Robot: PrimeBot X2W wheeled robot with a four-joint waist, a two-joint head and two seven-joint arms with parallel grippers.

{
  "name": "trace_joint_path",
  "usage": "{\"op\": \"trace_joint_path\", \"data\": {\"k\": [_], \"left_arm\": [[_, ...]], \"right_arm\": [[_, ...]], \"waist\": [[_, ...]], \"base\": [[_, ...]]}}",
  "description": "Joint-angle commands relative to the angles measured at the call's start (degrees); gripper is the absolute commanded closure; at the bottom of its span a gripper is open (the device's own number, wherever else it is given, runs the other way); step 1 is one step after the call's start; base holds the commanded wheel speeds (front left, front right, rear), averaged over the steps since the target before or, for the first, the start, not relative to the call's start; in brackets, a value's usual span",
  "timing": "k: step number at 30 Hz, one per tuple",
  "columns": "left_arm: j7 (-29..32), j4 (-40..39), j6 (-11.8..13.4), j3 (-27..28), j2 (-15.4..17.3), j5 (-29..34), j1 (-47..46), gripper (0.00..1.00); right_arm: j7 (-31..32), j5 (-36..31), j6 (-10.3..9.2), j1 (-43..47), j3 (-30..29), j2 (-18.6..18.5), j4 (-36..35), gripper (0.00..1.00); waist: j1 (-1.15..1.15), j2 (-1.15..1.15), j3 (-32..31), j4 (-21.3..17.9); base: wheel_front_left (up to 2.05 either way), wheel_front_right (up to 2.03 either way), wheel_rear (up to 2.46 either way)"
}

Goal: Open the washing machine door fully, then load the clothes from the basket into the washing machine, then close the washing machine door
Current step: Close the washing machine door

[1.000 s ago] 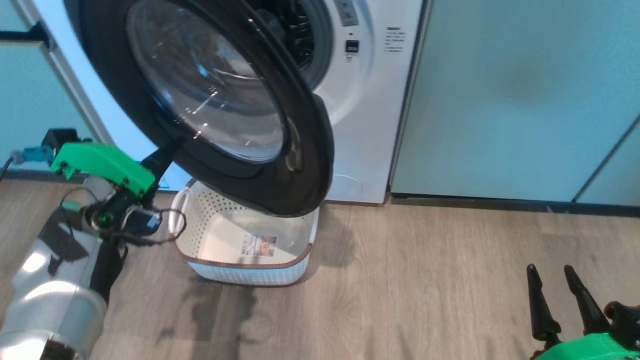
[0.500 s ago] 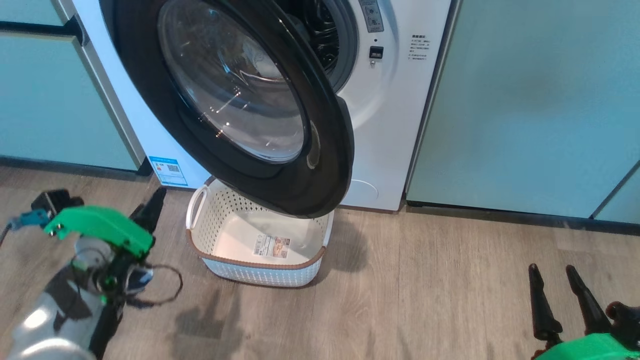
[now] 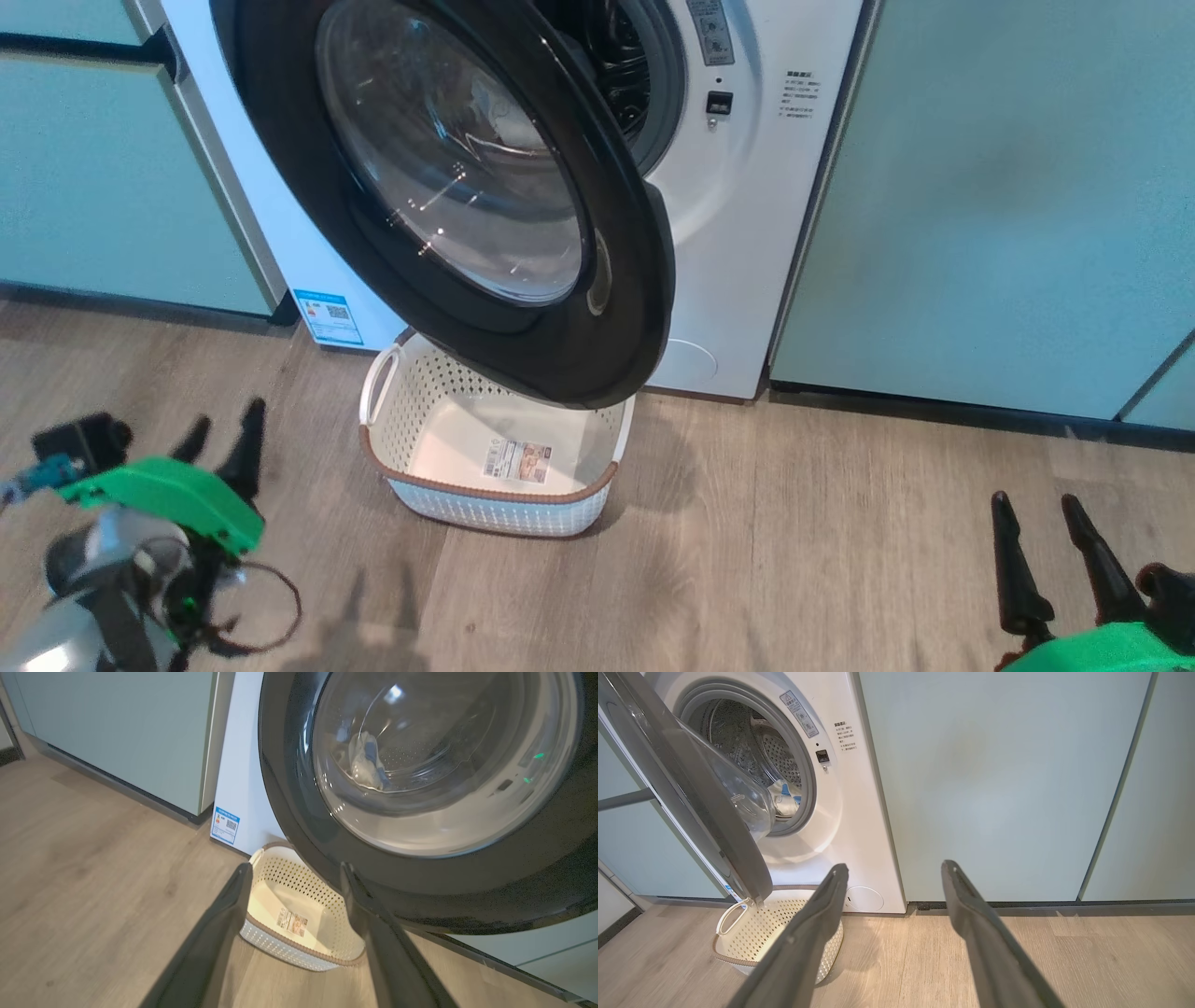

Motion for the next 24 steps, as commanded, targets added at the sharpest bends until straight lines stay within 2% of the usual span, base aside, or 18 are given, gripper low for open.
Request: {"op": "trace_joint_path", "data": {"k": [1,2,4,6,7,10,14,24], "left_arm": [[-0.73,-2.61,-0.08,6.14,2.04,4.66,-1.37,0.00],[-0.73,-2.61,-0.08,6.14,2.04,4.66,-1.37,0.00],[-0.74,-5.60,-0.08,11.26,-0.09,12.12,1.04,0.00],[-0.75,-7.97,-0.08,14.48,-1.66,16.49,2.86,0.00],[-0.75,-7.97,-0.08,14.48,-1.66,16.49,2.86,0.00],[-0.75,-11.51,-0.08,17.66,-3.84,22.03,5.45,0.00],[-0.76,-14.94,-0.08,19.62,-6.10,27.24,8.11,0.00],[-0.76,-19.44,-0.08,21.35,-7.82,36.41,10.86,0.00]], "right_arm": [[-0.38,0.02,0.10,-1.03,0.81,-0.82,-2.13,0.00],[-0.38,0.02,0.10,-1.03,0.81,-0.82,-2.13,0.00],[-0.38,0.00,0.10,-1.02,0.75,-0.89,-2.23,0.00],[-0.38,-0.02,0.10,-1.01,0.77,-0.89,-2.27,0.00],[-0.38,-0.02,0.10,-1.01,0.77,-0.89,-2.27,0.00],[-0.38,-0.03,0.10,-0.96,0.79,-0.86,-2.33,0.00],[-0.38,-0.07,0.10,-0.92,0.78,-0.87,-2.39,0.00],[-0.38,-0.44,0.10,-0.64,-0.21,-0.54,-3.34,0.00]], "waist": [[0.00,0.00,0.14,0.24],[0.00,0.00,0.14,0.24],[0.00,0.00,0.12,0.49],[0.00,0.00,0.09,0.57],[0.00,0.00,0.09,0.57],[0.00,0.00,-0.02,0.66],[0.00,0.00,-0.11,0.81],[0.00,0.00,-0.18,1.13]], "base": [[0.00,0.00,0.00],[0.00,0.00,0.00],[0.00,0.00,0.00],[0.00,0.00,0.00],[0.00,0.00,0.00],[0.00,0.00,0.00],[0.00,0.00,0.00],[0.00,0.00,0.00]]}}
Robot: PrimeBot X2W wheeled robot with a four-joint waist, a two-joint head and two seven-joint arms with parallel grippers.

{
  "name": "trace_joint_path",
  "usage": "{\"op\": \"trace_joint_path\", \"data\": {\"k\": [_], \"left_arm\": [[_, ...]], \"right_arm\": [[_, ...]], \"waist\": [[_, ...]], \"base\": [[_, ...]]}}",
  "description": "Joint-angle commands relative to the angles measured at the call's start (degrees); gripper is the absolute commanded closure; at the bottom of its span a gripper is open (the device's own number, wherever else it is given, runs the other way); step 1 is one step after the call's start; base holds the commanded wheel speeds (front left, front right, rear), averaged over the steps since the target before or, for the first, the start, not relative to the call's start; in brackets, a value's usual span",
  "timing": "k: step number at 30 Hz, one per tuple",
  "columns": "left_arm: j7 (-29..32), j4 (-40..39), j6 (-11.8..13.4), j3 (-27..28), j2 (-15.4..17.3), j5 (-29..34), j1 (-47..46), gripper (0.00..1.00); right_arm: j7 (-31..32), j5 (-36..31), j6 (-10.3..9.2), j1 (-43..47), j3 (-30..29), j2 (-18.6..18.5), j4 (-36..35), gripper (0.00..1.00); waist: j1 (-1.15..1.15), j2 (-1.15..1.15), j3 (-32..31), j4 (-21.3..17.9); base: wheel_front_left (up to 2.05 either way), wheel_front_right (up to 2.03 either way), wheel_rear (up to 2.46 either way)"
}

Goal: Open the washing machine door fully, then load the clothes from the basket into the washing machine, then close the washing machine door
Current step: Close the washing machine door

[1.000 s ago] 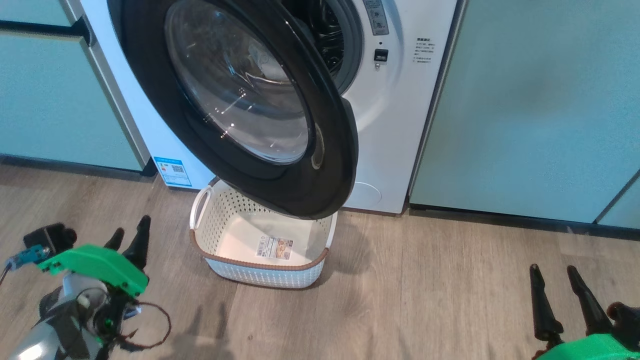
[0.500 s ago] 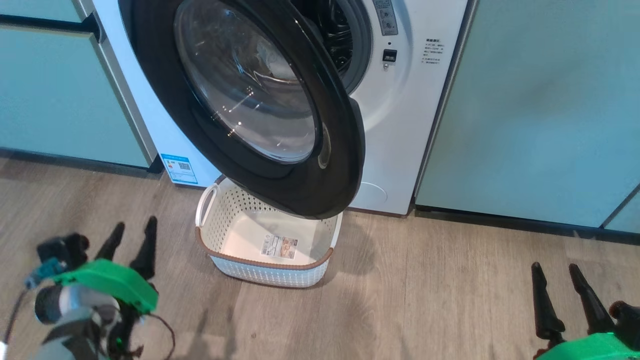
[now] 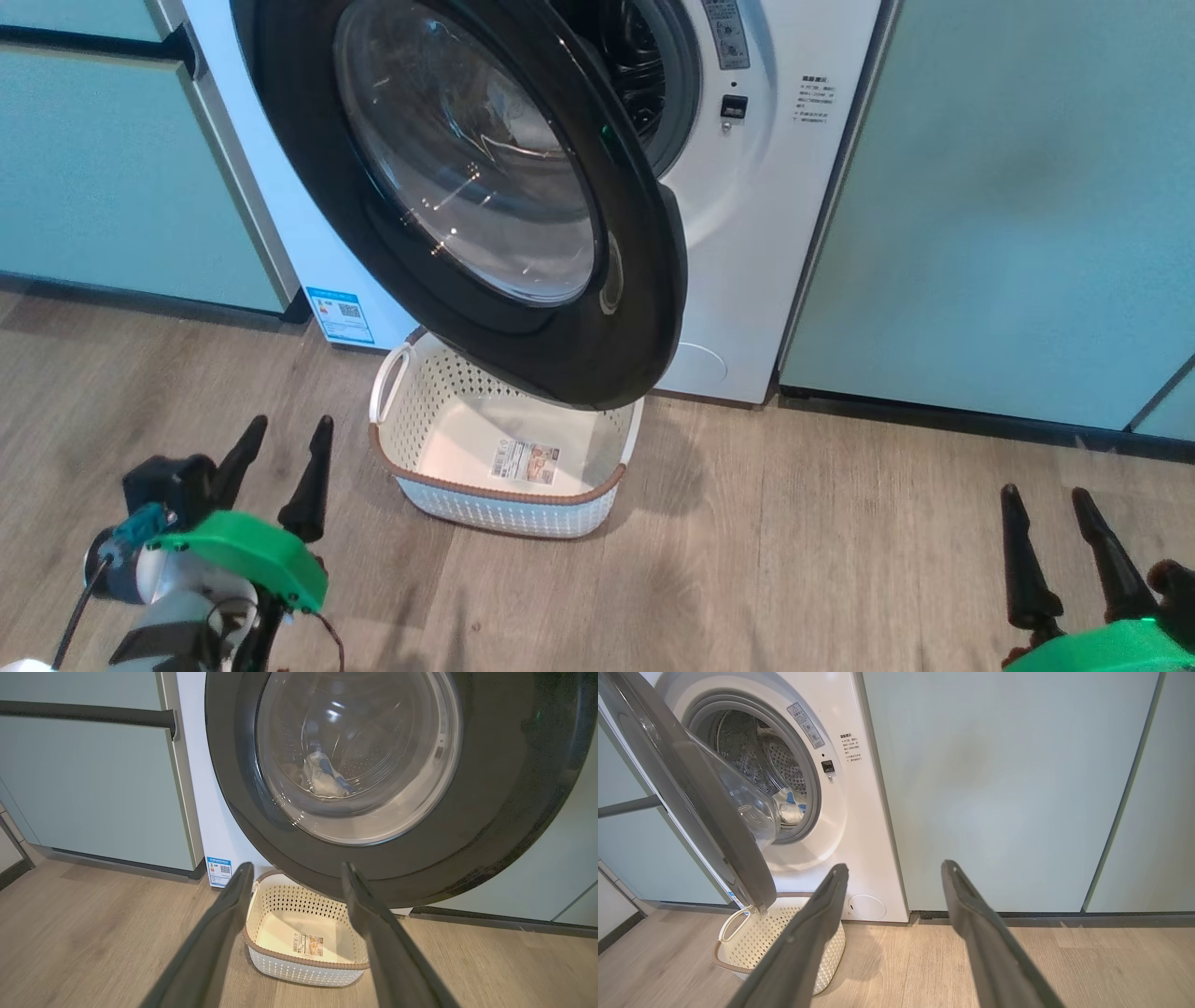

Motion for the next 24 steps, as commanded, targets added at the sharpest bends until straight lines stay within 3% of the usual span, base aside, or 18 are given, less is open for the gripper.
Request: {"op": "trace_joint_path", "data": {"k": [1,15,16,18,19,24], "left_arm": [[-0.61,-2.07,-0.04,2.64,1.31,0.60,-1.94,0.00],[-0.61,-2.94,-0.04,2.66,1.18,1.27,-2.26,0.00],[-0.61,-2.96,-0.04,2.63,1.17,1.31,-2.25,0.00],[-0.61,-2.95,-0.04,2.40,0.97,1.46,-2.10,0.00],[-0.61,-2.94,-0.04,2.28,0.84,1.54,-1.97,0.00],[-0.61,-2.83,-0.04,1.47,0.22,2.41,-1.41,0.00]], "right_arm": [[-0.38,-0.39,0.10,-0.68,0.69,-0.54,-2.12,0.00],[-0.38,0.61,0.10,-0.12,-1.02,0.72,-1.55,0.00],[-0.38,2.17,0.10,-0.21,-1.95,1.09,-1.73,0.19],[-0.38,4.41,0.10,-0.51,-3.52,1.53,-2.24,0.85],[-0.38,5.48,0.10,-0.77,-4.36,1.69,-2.59,1.00],[-0.38,9.05,0.10,-3.23,-7.36,2.02,-6.03,1.00]], "waist": [[0.00,0.00,-0.02,0.02],[0.00,0.00,0.23,-0.85],[0.00,0.00,0.23,-0.92],[0.00,0.00,0.22,-0.97],[0.00,0.00,0.23,-0.98],[0.00,0.00,0.25,-0.43]], "base": [[0.00,0.00,0.00],[0.00,0.00,0.00],[0.00,0.00,0.00],[0.00,0.00,0.00],[0.00,0.00,0.00],[0.00,0.00,0.00]]}}
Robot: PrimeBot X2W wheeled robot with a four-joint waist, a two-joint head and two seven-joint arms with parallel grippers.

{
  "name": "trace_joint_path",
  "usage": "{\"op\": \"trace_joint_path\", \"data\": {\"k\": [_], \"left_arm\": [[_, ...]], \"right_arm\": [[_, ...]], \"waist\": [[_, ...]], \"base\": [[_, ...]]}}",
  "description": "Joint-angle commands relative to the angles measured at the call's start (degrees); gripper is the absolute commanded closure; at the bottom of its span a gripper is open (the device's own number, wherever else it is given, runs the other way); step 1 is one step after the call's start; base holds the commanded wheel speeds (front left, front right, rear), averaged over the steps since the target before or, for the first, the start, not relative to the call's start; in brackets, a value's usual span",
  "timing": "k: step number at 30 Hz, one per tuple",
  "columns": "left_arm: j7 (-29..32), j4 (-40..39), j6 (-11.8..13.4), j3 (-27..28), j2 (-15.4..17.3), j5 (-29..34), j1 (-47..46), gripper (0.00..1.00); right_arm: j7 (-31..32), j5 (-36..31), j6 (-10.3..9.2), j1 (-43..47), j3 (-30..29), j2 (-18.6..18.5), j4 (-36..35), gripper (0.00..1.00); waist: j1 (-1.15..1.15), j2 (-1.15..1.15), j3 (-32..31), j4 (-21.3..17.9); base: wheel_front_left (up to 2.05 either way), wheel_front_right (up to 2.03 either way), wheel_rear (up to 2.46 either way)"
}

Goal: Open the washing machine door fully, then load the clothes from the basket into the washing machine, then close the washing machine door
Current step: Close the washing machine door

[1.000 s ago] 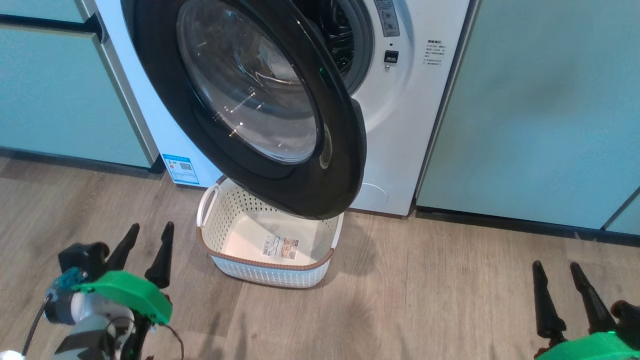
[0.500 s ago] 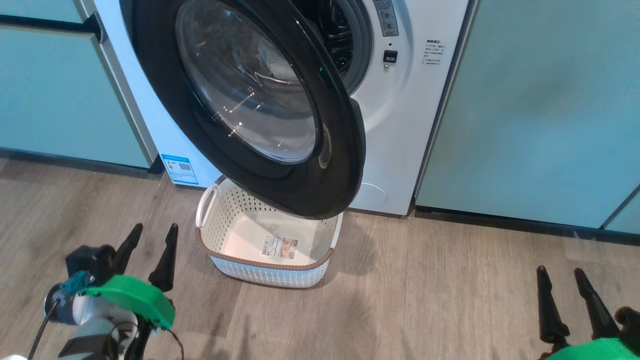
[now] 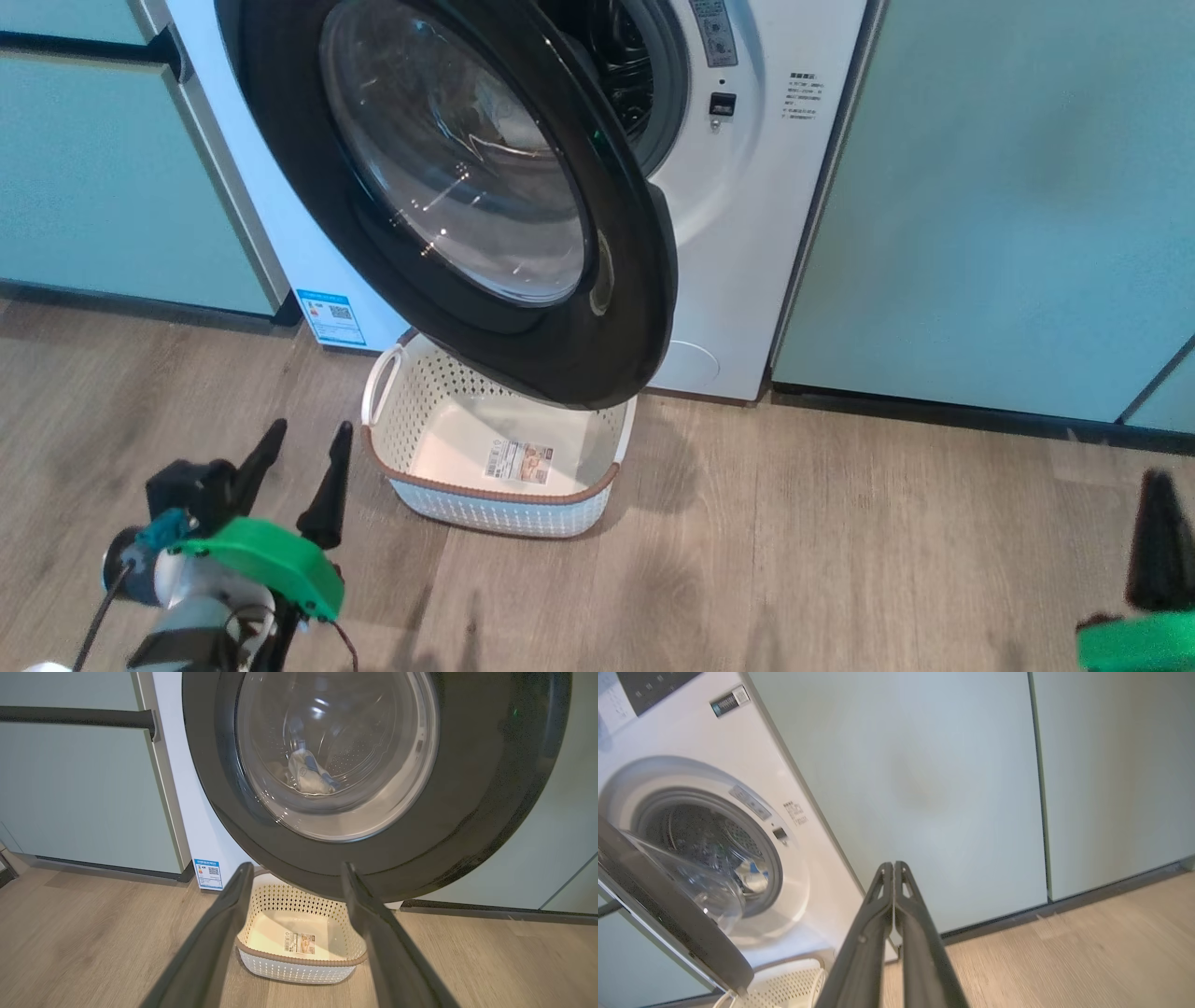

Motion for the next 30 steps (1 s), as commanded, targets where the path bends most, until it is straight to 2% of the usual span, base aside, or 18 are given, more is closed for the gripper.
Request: {"op": "trace_joint_path", "data": {"k": [1,6,10,13,17,24,30], "left_arm": [[-0.61,-1.69,-0.04,1.92,1.01,1.32,-1.91,0.00],[-0.61,-1.49,-0.04,2.09,0.25,1.86,-1.99,0.00],[-0.61,-1.30,-0.04,2.02,-0.18,2.84,-2.00,0.00],[-0.61,-1.20,-0.04,2.41,-0.60,3.25,-2.03,0.00],[-0.61,-1.00,-0.04,2.08,-1.09,3.58,-2.13,0.00],[-0.61,-0.50,-0.04,0.19,-1.69,4.22,-2.70,0.00],[-0.61,-0.03,-0.04,-0.85,-2.46,3.97,-3.26,0.00]], "right_arm": [[-0.38,0.38,0.10,-4.78,0.82,-0.46,-5.04,1.00],[-0.38,0.25,0.10,-8.32,2.28,-1.03,-12.22,1.00],[-0.38,-0.18,0.10,-12.35,6.60,-1.44,-19.31,1.00],[-0.38,-0.99,0.10,-15.74,12.56,-1.99,-24.65,1.00],[-0.38,-3.44,0.10,-19.73,23.65,-3.67,-28.50,1.00],[-0.38,-6.33,0.10,-24.52,39.60,-4.27,-28.25,1.00],[-0.38,-7.81,0.10,-24.04,47.49,-2.41,-21.87,1.00]], "waist": [[0.00,0.00,0.07,0.50],[0.00,0.00,0.09,1.61],[0.00,0.00,0.04,2.91],[0.00,0.00,-0.03,3.94],[0.00,0.00,-0.12,5.52],[0.00,0.00,-0.17,9.31],[0.00,0.00,-0.18,12.82]], "base": [[0.00,0.00,0.00],[0.00,0.00,0.00],[0.00,0.00,0.00],[0.00,0.00,0.00],[0.00,0.00,0.00],[0.00,0.00,0.00],[0.00,0.00,0.00]]}}
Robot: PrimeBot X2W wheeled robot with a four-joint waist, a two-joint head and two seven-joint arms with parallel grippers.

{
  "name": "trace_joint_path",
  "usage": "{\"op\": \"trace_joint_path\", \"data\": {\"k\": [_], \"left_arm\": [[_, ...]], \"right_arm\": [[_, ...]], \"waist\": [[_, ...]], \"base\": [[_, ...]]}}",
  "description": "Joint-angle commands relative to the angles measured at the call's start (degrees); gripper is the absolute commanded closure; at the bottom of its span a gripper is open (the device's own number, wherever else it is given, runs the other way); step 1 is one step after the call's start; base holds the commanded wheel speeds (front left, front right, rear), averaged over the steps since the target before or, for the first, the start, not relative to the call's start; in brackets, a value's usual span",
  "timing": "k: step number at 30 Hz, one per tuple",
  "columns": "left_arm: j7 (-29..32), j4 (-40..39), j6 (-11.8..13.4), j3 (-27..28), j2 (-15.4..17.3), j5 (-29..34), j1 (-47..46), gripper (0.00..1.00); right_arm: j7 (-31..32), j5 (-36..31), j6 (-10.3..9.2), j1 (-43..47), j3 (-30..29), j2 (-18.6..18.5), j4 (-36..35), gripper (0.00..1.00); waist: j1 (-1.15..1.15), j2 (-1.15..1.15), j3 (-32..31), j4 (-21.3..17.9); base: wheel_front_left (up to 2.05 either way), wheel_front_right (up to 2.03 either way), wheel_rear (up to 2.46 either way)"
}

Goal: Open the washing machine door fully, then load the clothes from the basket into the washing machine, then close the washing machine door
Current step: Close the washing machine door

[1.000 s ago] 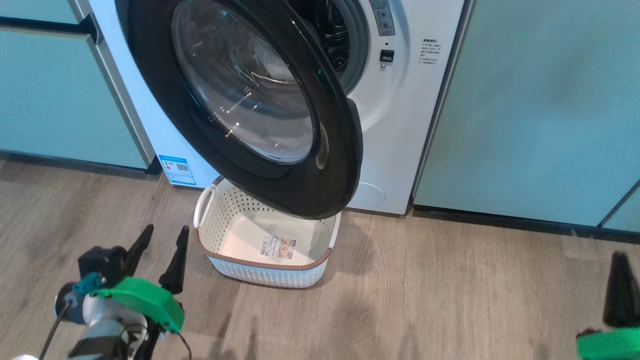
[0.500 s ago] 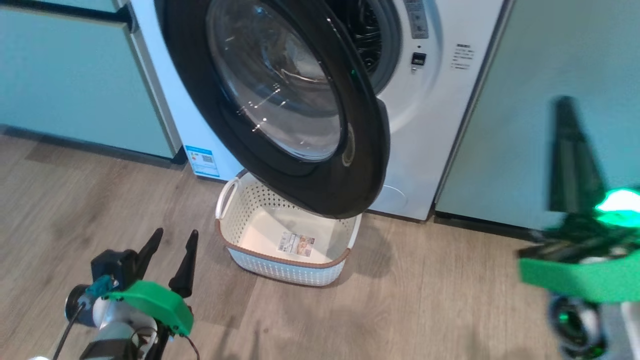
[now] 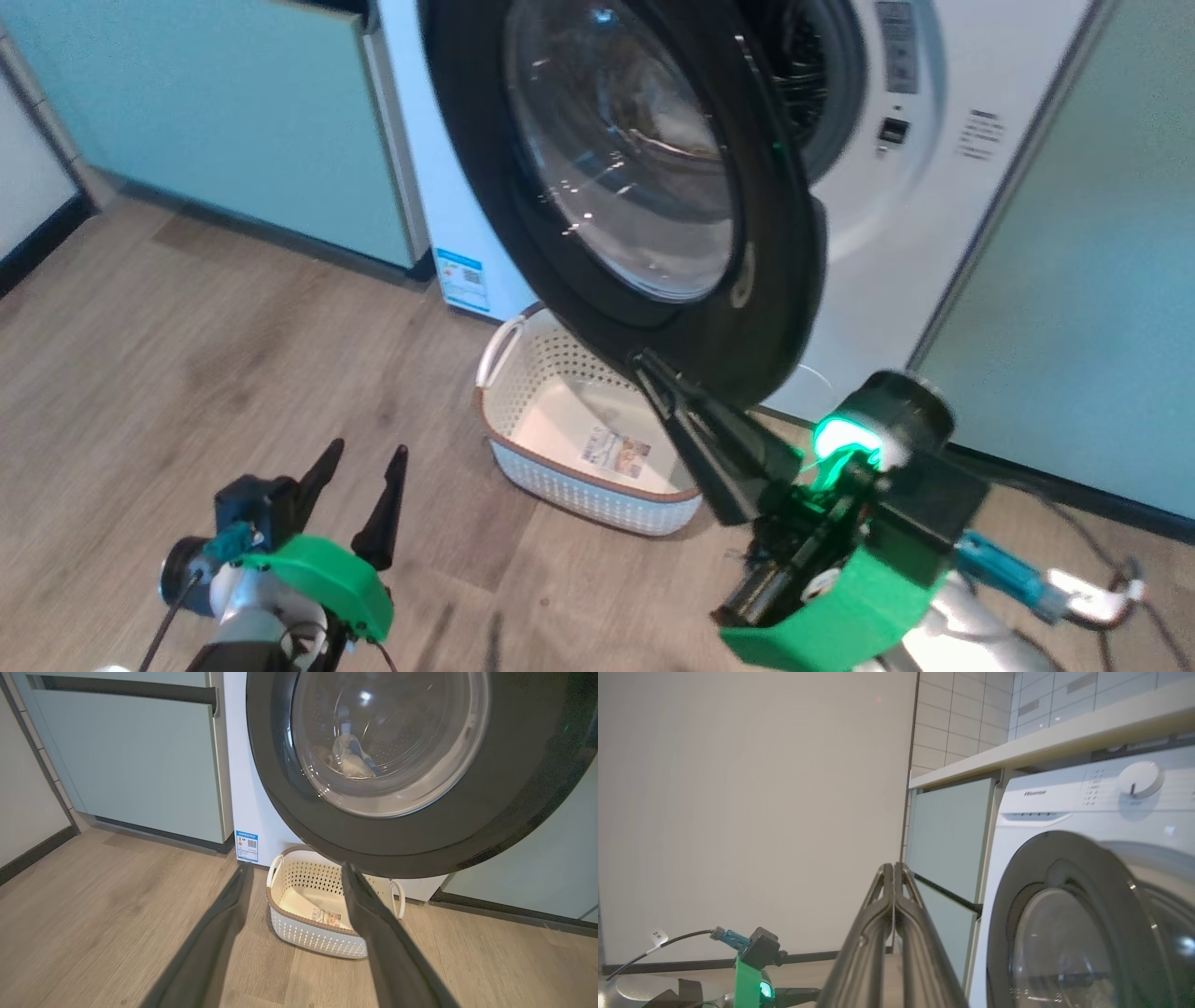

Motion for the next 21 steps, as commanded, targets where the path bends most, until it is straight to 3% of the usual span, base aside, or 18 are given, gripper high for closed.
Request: {"op": "trace_joint_path", "data": {"k": [1,7,16,21], "left_arm": [[-0.61,-1.27,-0.04,1.62,0.76,0.03,-3.51,0.00],[-0.61,-0.89,-0.04,0.15,-0.23,-0.09,-4.15,0.00],[-0.61,-0.80,-0.04,-2.18,-1.47,-0.16,-6.20,0.00],[-0.61,-0.89,-0.04,-2.44,-1.85,-0.12,-6.17,0.00]], "right_arm": [[-0.28,0.83,0.10,-0.66,0.60,1.76,-0.43,1.00],[-0.28,0.41,0.10,-0.04,0.74,3.30,6.58,1.00],[-0.28,0.47,0.10,-0.28,-4.70,3.57,21.27,1.00],[-0.28,2.44,0.10,-1.36,-8.71,3.58,25.57,1.00]], "waist": [[0.00,0.00,0.07,1.53],[0.00,0.00,0.64,4.46],[0.00,0.00,2.46,8.63],[0.00,0.00,3.44,9.30]], "base": [[0.00,0.00,0.00],[0.00,0.00,0.00],[0.00,0.00,0.00],[0.00,0.00,0.00]]}}
